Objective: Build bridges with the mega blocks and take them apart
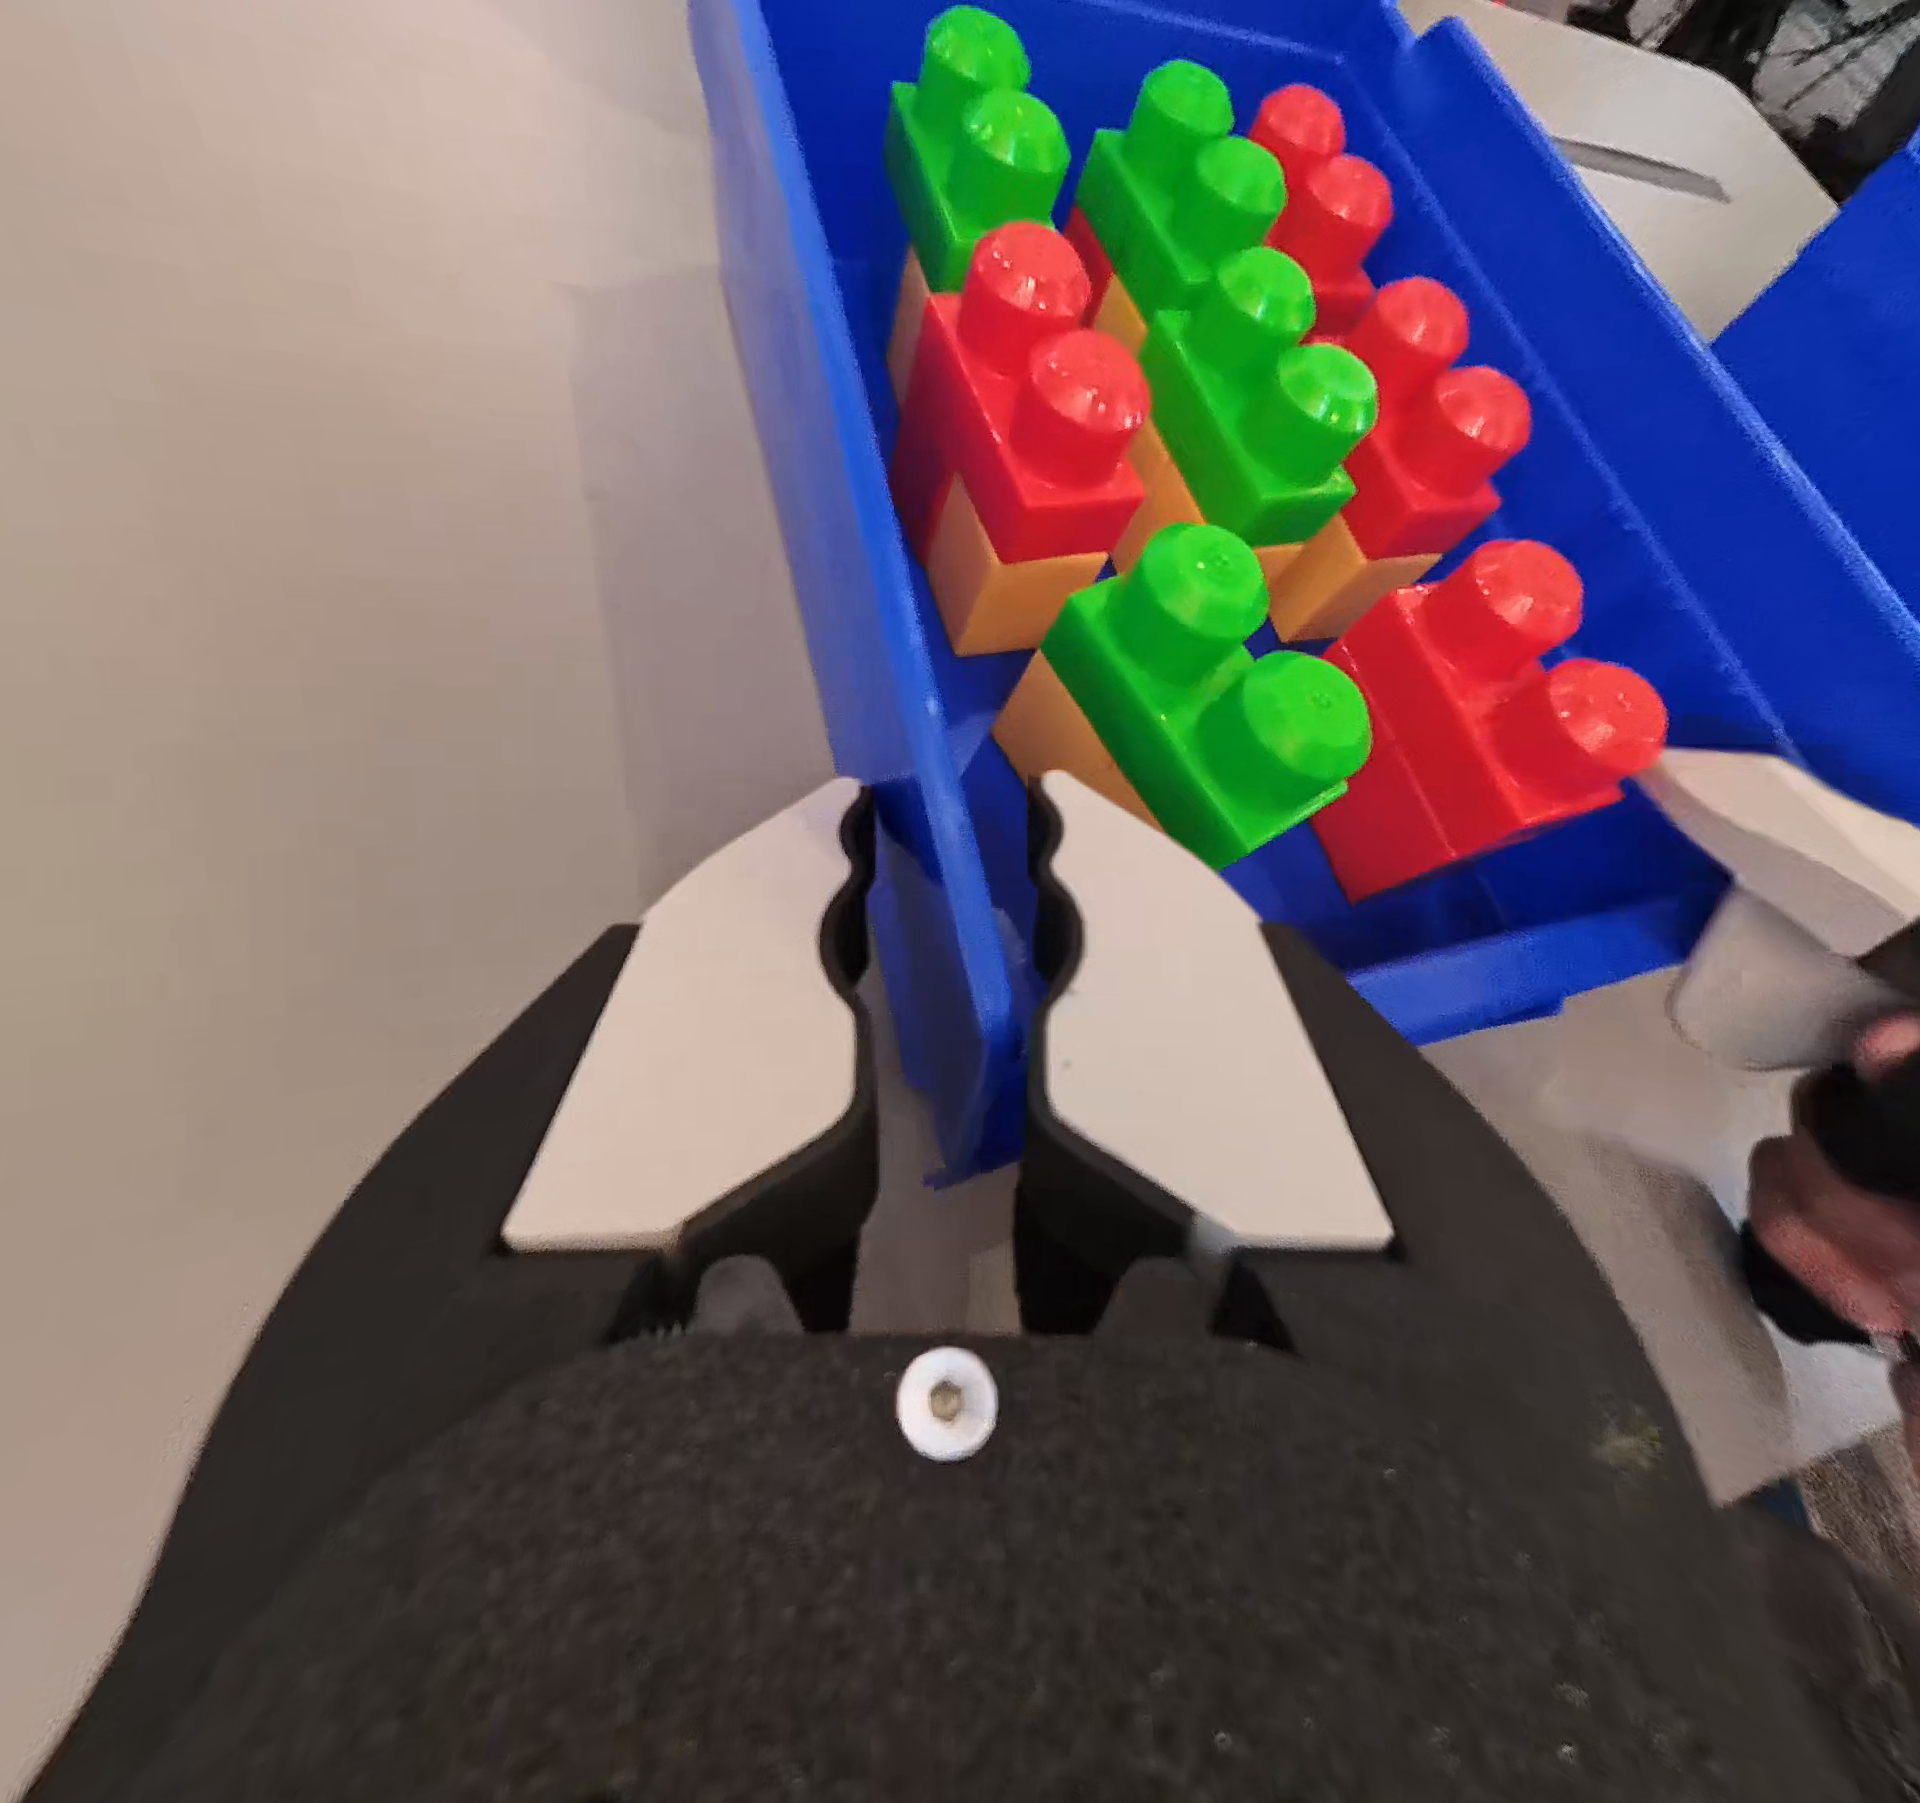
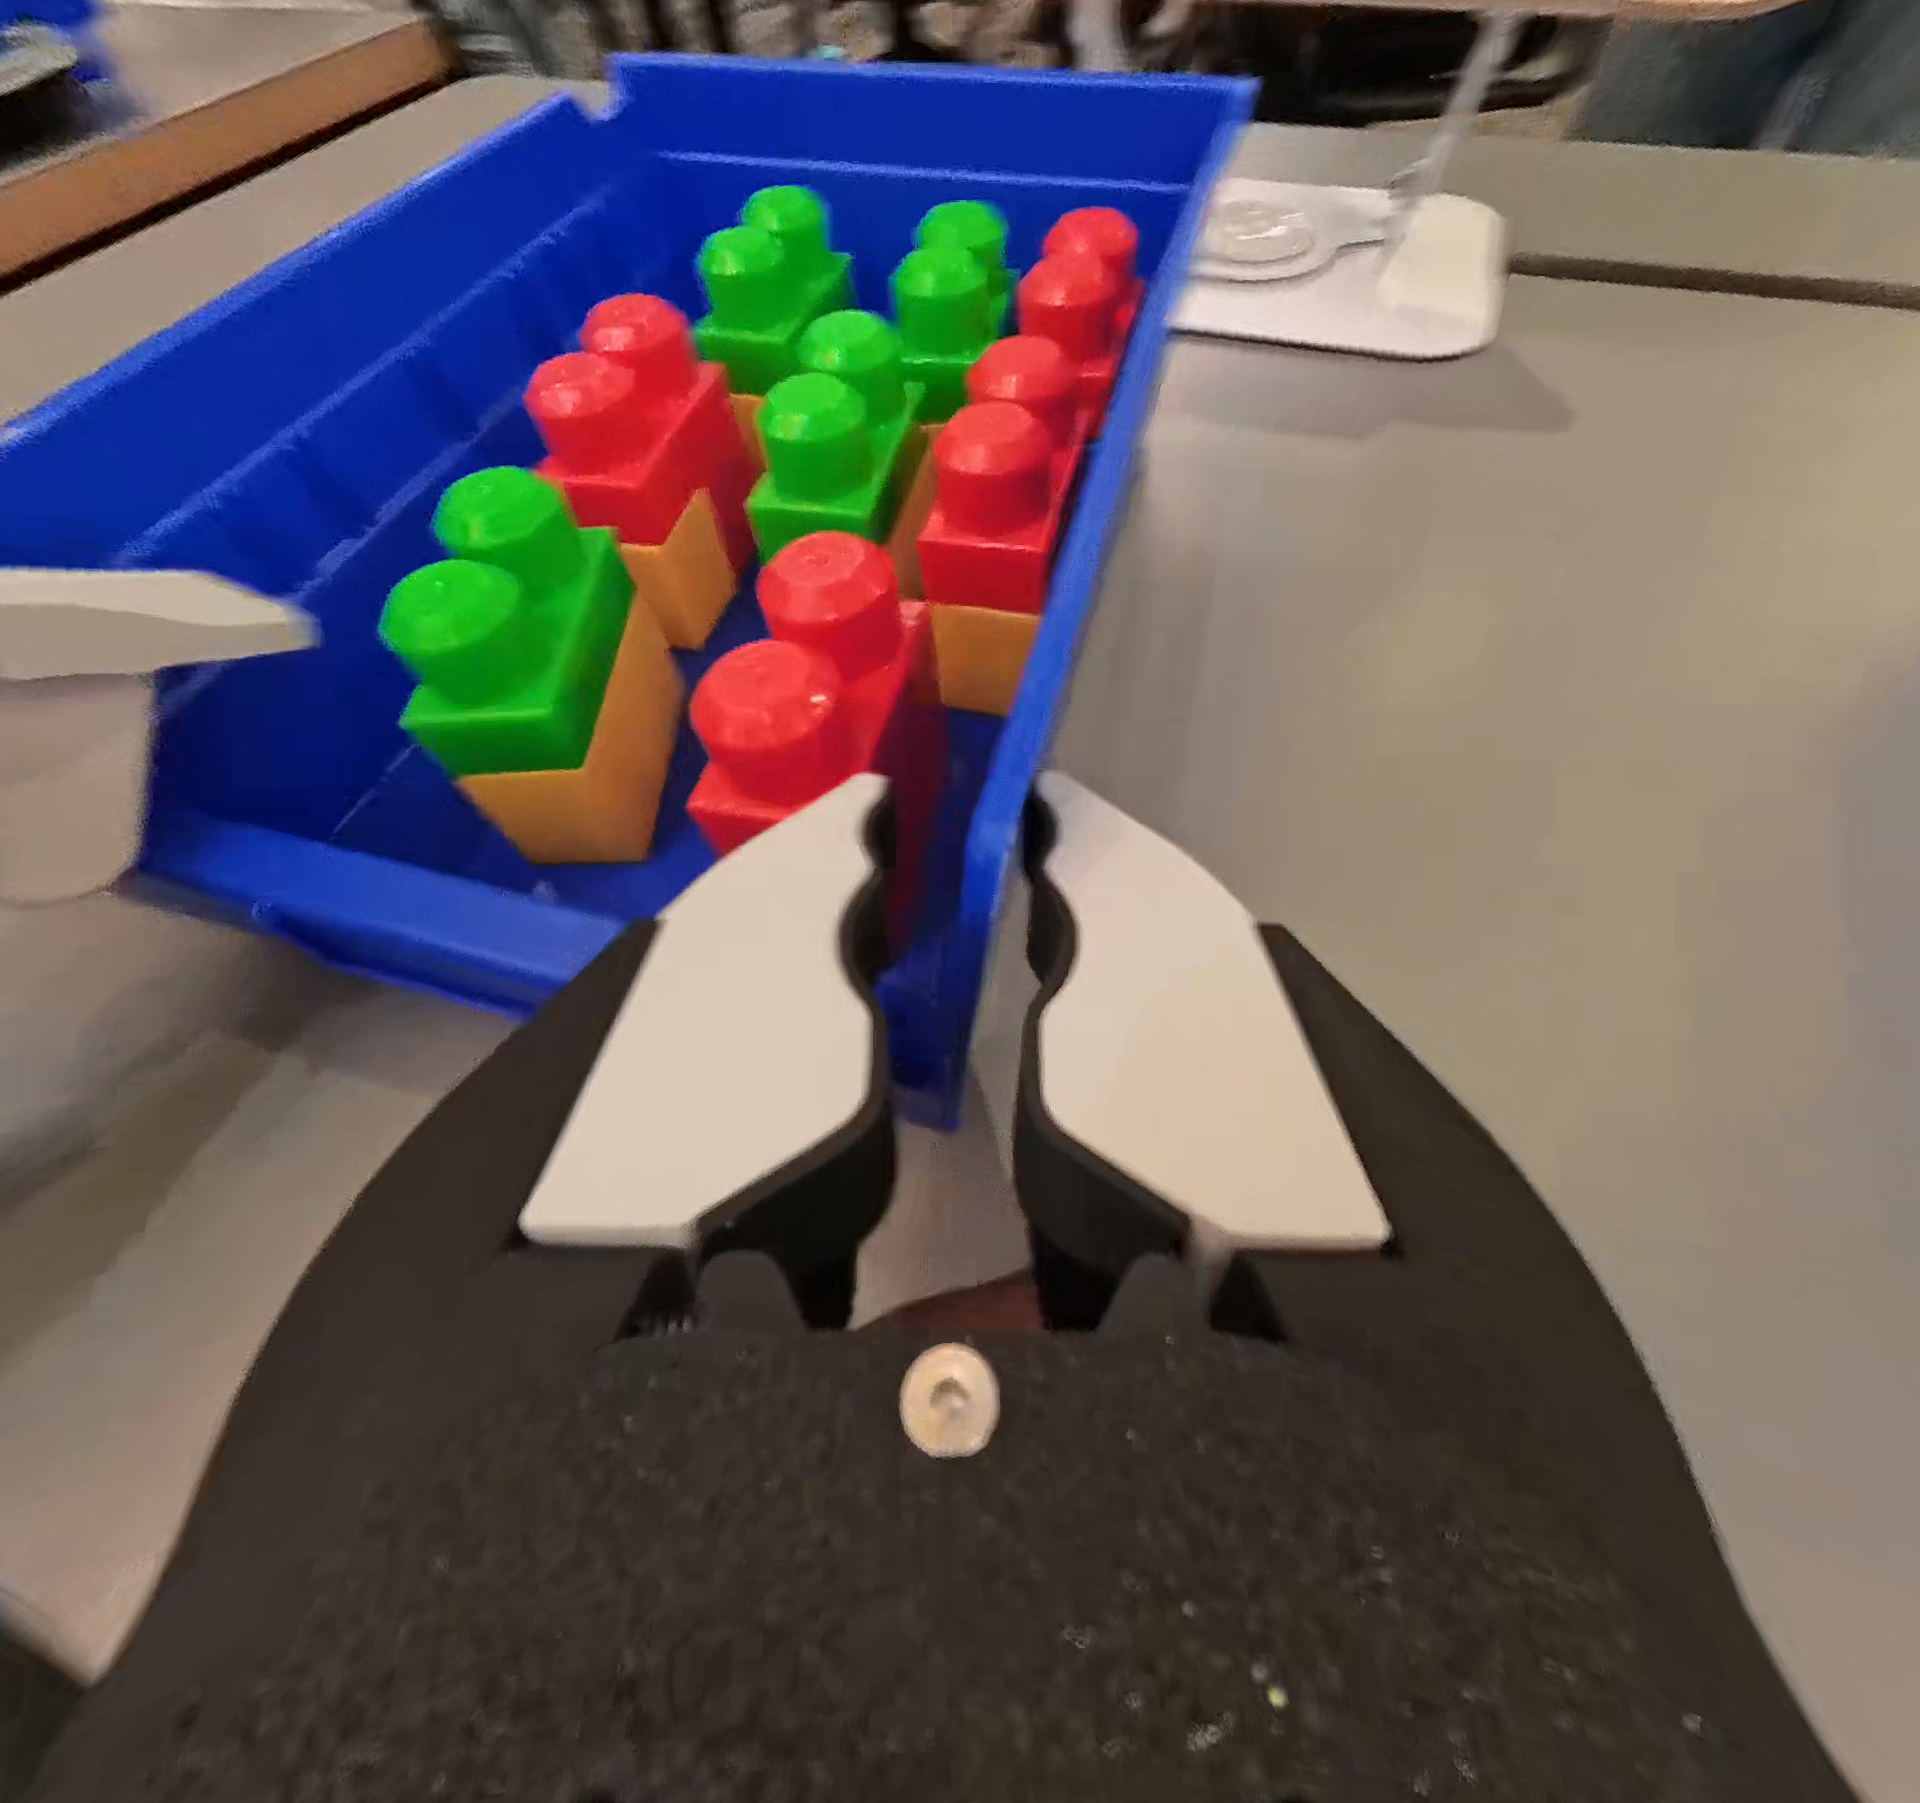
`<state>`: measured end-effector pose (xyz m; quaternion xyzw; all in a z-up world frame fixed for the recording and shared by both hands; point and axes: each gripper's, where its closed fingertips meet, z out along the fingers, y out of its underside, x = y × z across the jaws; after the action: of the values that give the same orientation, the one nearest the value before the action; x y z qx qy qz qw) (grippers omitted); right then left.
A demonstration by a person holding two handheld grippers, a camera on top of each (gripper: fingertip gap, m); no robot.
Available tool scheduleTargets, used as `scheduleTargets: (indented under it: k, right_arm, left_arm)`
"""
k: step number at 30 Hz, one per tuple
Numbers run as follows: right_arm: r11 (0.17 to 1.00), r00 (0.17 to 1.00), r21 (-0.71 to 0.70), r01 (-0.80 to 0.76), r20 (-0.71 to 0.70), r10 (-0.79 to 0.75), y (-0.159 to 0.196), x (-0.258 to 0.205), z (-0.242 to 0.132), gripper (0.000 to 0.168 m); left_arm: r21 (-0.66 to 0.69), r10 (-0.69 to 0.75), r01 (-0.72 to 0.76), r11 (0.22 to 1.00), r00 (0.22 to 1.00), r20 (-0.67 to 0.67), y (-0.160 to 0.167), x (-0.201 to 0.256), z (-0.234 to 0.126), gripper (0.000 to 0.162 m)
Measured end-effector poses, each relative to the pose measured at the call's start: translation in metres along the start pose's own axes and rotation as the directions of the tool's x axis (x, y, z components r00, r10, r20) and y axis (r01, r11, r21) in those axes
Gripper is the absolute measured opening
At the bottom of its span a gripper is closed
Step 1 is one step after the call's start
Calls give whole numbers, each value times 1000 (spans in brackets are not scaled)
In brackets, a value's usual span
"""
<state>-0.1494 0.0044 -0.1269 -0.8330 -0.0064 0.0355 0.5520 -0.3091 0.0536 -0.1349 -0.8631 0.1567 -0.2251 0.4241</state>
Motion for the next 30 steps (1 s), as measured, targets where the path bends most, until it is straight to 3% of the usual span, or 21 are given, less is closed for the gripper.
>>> scheduleTargets:
  k: [2,6,11,16,21,27,30]
  right_arm:
    - [998,997,35,-61,-50,62,-6,3,0,7]
    - [988,983,70,-135,-115,142,-11,-21,9,3]
    - [988,988,103,-118,-89,127,-30,-88,33,4]
    - [993,994,94,-75,-68,81,-46,-160,64,5]
    - [997,997,58,-45,-61,49,-51,-204,97,5]
    - [997,998,60,-47,-46,49,-41,-218,112,8]
    - [995,994,39,-90,59,87,-40,-221,110,13]
  left_arm:
    - [30,30,-32,999,997,73,-7,-11,-5,6]
    - [48,111,-123,991,973,201,-17,-36,-17,4]
    - [92,68,-97,991,959,275,-40,-99,-42,4]
    - [102,74,-111,989,947,313,-66,-174,-66,4]
    - [80,30,-59,995,946,322,-59,-233,-66,4]
    - [60,29,-49,997,955,295,-59,-258,-53,5]
    - [97,-21,-6,995,960,281,-60,-258,-53,5]
